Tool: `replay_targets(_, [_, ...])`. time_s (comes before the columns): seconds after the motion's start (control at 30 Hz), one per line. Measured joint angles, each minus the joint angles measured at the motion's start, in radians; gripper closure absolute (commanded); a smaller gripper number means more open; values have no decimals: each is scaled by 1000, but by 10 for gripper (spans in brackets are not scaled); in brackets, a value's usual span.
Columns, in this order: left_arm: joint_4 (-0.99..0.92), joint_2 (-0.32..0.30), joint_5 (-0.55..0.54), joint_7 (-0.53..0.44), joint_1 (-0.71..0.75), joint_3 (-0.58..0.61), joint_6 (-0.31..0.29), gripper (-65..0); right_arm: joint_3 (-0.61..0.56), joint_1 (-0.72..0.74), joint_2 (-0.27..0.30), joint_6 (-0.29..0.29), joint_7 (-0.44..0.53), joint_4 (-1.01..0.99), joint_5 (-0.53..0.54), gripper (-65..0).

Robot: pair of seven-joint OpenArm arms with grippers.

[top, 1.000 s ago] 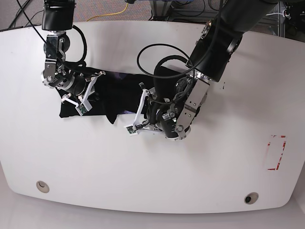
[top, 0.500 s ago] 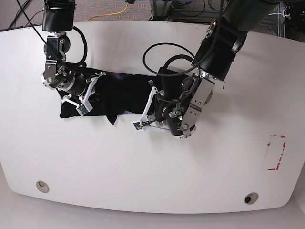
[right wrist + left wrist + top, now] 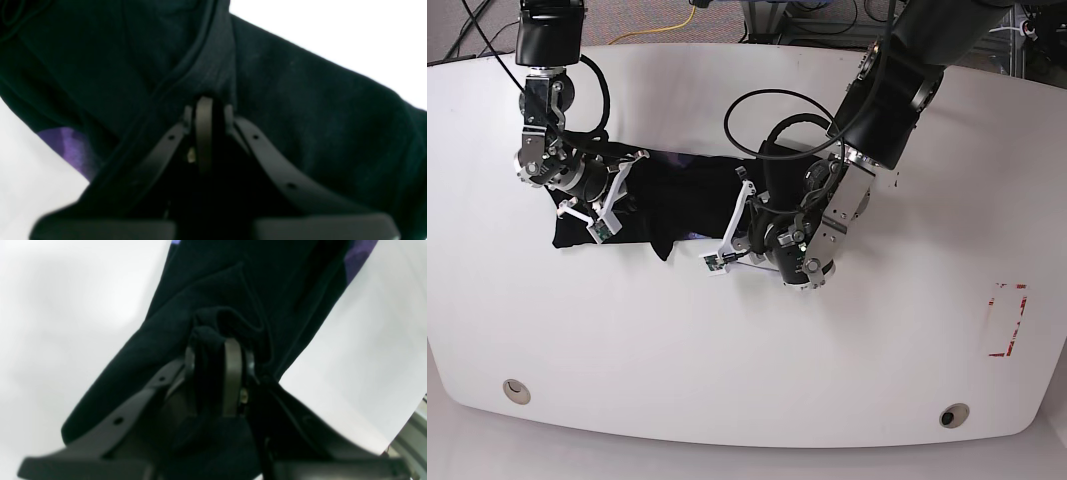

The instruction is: Layout the t-shirt on the table in an organized manner, then fold the t-shirt properly

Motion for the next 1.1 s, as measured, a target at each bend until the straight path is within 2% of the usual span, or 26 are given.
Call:
replay_targets(0.17, [-7, 3, 3, -27, -8, 0, 1, -81, 0, 0, 0, 0, 0, 0, 0, -43])
replay_targets(0.33, [-74, 21, 45, -58, -46, -3, 31, -81, 0, 0, 0, 0, 0, 0, 0, -43])
replay_targets(0.67, [-171, 51, 45, -129, -92, -4, 33, -81, 0, 0, 0, 0, 0, 0, 0, -43])
replay_targets(1.1, [-170, 49, 45, -135, -121, -6, 33, -81, 0, 0, 0, 0, 0, 0, 0, -43])
